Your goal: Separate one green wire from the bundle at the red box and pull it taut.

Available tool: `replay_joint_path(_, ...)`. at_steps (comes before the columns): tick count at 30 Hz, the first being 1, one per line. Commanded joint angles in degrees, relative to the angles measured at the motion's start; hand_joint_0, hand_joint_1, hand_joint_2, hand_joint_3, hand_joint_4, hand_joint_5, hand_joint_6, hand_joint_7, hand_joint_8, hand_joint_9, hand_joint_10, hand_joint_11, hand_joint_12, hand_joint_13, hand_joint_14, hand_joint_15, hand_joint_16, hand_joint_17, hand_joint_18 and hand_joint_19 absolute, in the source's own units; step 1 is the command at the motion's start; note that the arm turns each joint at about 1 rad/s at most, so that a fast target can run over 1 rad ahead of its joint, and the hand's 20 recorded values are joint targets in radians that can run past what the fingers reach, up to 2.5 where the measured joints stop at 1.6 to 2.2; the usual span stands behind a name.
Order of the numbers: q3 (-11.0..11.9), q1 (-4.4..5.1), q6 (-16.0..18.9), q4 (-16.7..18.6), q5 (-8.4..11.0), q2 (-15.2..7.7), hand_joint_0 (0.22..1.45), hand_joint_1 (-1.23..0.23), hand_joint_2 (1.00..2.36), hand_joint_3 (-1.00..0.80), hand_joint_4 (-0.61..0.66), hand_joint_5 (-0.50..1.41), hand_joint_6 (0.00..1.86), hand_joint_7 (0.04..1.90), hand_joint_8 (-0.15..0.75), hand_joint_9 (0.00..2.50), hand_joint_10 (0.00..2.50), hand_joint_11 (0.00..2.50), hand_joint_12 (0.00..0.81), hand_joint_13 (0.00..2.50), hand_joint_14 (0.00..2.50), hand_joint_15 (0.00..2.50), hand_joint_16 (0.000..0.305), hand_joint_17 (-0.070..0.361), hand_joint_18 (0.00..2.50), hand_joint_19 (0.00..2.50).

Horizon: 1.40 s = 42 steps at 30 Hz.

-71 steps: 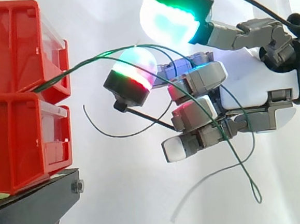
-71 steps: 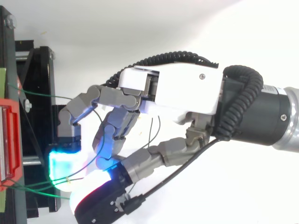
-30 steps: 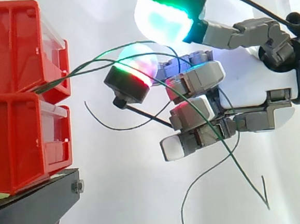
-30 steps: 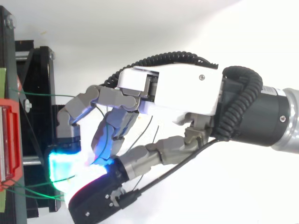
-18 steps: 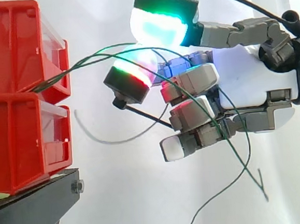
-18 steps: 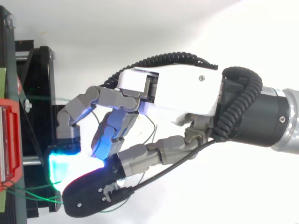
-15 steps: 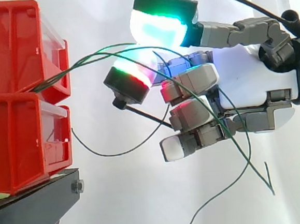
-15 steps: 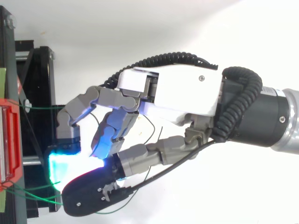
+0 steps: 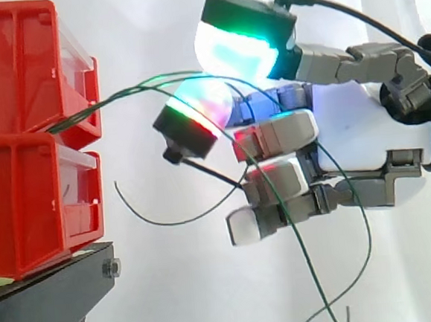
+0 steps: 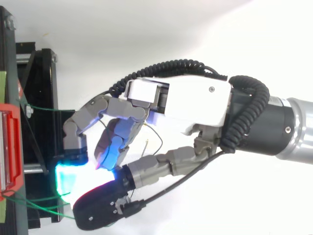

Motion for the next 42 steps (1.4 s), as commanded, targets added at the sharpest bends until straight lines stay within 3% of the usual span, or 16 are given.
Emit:
replay_joint_path(1, -0.4, 0.06, -1.2, 2.1, 0.18, -0.1, 0.60, -0.67, 1.02, -0.31, 0.11, -0.17, 0.91, 1.02, 0.266, 1.28, 0.00, 1.68, 0.370, 1.16, 0.03, 0.98, 0.053, 0.119, 0.81, 0.56)
replay_joint_path(20, -0.4, 0.06, -2.6, 2.5, 0.18, -0.1, 0.57, -0.63, 1.01, -0.41, 0.12, -0.17, 0.88, 1.00, 0.278, 1.27, 0.01, 1.55, 0.377, 1.16, 0.02, 0.95, 0.054, 0.122, 0.82, 0.56)
replay_joint_path(25, -0.4, 0.06, -2.7, 2.5, 0.18, -0.1, 0.60, -0.61, 1.02, -0.32, 0.11, -0.16, 0.88, 1.10, 0.273, 1.27, 0.01, 1.56, 0.377, 1.16, 0.03, 0.94, 0.053, 0.120, 0.82, 0.56)
replay_joint_path(34, -0.4, 0.06, -3.0, 2.5, 0.18, -0.1, 0.59, -0.62, 1.02, -0.21, 0.11, -0.17, 0.90, 1.07, 0.275, 1.26, 0.01, 1.56, 0.374, 1.14, 0.03, 0.94, 0.054, 0.121, 0.81, 0.57)
replay_joint_path(36, -0.4, 0.06, -3.1, 2.6, 0.26, -0.1, 0.59, -0.63, 1.02, -0.24, 0.12, -0.17, 0.90, 1.04, 0.268, 1.26, 0.01, 1.56, 0.369, 1.14, 0.03, 0.95, 0.054, 0.121, 0.81, 0.57)
replay_joint_path(39, -0.4, 0.06, -3.2, 2.6, 0.26, 0.0, 0.54, -0.58, 1.01, -0.44, 0.13, -0.17, 0.90, 1.00, 0.279, 1.26, 0.01, 1.55, 0.382, 1.15, 0.03, 0.94, 0.056, 0.125, 0.83, 0.56)
replay_joint_path(42, -0.4, 0.06, -3.2, 2.6, 0.18, -0.1, 0.54, -0.55, 1.00, -0.46, 0.12, -0.17, 0.89, 1.00, 0.288, 1.27, 0.01, 1.54, 0.382, 1.15, 0.02, 0.94, 0.056, 0.126, 0.82, 0.56)
